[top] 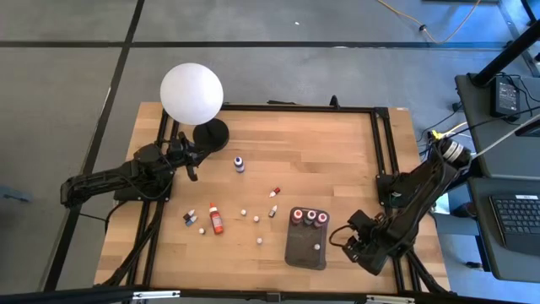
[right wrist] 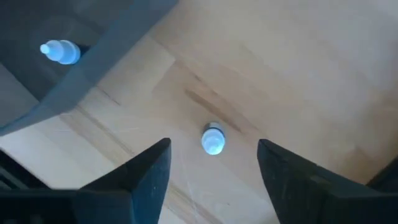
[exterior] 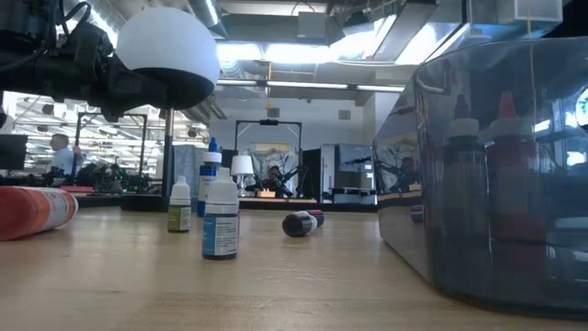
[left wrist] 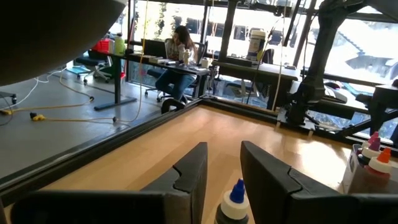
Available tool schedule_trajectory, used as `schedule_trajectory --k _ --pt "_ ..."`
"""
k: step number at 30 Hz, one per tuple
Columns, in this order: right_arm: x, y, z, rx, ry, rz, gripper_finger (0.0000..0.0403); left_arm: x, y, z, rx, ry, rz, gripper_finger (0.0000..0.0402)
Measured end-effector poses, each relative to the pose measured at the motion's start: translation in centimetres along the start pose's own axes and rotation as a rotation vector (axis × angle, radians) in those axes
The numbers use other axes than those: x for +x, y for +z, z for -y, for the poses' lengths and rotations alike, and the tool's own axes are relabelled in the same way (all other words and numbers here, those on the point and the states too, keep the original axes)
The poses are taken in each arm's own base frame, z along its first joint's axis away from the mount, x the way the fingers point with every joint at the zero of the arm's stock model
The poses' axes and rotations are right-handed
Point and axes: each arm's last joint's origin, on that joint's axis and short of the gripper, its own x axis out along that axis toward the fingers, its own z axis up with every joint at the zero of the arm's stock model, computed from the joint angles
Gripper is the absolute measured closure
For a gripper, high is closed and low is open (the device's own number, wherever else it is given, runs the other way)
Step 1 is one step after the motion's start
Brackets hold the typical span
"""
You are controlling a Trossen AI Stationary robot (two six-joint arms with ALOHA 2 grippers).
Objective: Pick & Place food coloring
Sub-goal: Put the small food coloring bottle into the black bin
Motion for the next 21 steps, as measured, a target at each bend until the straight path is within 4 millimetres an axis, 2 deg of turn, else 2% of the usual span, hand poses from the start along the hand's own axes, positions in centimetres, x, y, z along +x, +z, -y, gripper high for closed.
schedule_trajectory --k 15,21 --pt "3.9 -1.3 -1.6 -0.076 -0.095 -0.032 0.0159 0.0 0.0 0.0 0.000 0.001 -0.003 0.0311" --pt "4.5 -1.5 -1.7 -0.079 -0.113 -0.030 0.0189 0.0 0.0 0.0 0.000 0.001 -0.003 0.0308"
